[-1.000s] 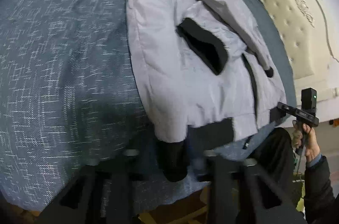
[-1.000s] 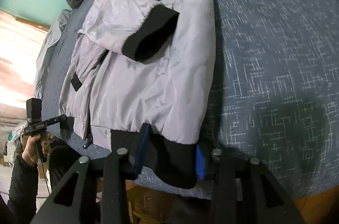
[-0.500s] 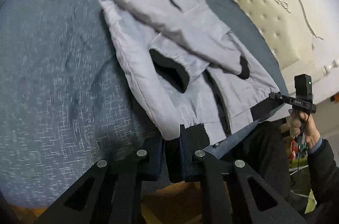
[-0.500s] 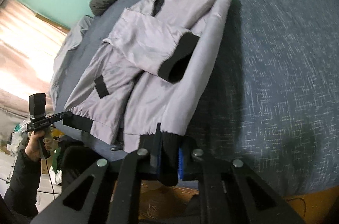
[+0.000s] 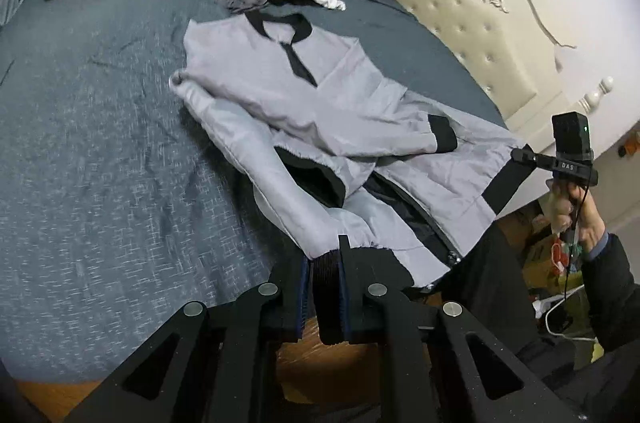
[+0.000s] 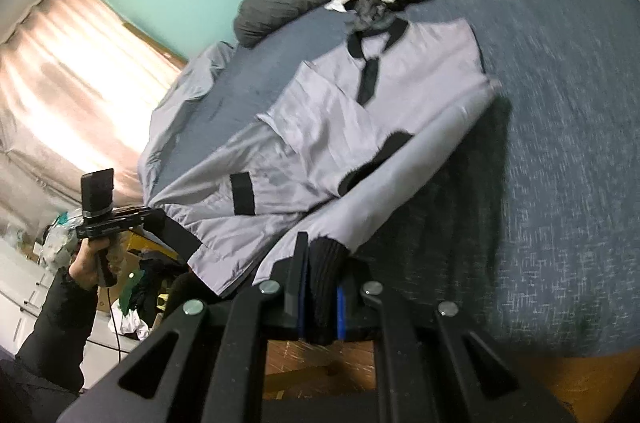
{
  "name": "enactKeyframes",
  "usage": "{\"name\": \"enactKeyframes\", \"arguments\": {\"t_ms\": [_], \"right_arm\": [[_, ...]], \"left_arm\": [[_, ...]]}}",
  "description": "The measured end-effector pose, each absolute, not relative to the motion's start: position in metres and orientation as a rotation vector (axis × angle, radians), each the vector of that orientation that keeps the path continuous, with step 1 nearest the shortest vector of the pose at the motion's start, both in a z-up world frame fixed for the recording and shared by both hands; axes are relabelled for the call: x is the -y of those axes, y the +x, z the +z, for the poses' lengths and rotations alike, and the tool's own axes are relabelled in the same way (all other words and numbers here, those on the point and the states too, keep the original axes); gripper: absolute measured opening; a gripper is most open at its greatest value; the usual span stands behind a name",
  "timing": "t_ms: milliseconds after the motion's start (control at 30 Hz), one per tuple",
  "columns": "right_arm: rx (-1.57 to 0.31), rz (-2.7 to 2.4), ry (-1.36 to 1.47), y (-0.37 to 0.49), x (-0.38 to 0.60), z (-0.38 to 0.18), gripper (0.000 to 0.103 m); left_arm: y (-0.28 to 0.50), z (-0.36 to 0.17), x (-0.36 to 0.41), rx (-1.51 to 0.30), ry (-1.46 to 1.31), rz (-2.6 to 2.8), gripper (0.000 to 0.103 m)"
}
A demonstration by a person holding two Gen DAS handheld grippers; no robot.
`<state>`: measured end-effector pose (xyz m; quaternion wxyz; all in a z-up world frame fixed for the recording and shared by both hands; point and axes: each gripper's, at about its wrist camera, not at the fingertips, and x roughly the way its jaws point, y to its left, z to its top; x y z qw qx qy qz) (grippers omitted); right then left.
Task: Fold clothes
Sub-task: 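Carry the held hem over the jacket body toward the collar with both tools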
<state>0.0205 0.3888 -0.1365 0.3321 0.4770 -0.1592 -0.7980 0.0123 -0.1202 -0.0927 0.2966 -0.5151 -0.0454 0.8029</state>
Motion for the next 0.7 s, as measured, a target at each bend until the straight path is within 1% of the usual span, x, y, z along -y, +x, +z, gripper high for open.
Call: {"name": "enactKeyframes", "arguments": {"t_ms": [267,400,700], "right_arm": [[0.378,-2.067,1.187,0.034,-0.389,-0.114,0.01],[0.375,-2.06,1.185,0.033,-0.389,-0.111,0.01],[0.389,-2.052,1.192,0.003,-0.389,-0.113,0.01]], "left_arm": [[0.032,-0.078,0.124,0.114,-1.324,2.145,0.013],[0.03,-0.079,0.119,0.117,-1.324,2.135,0.013],[0.009,-0.082,0.119,0.152,-1.335,2.127,0.013]]}}
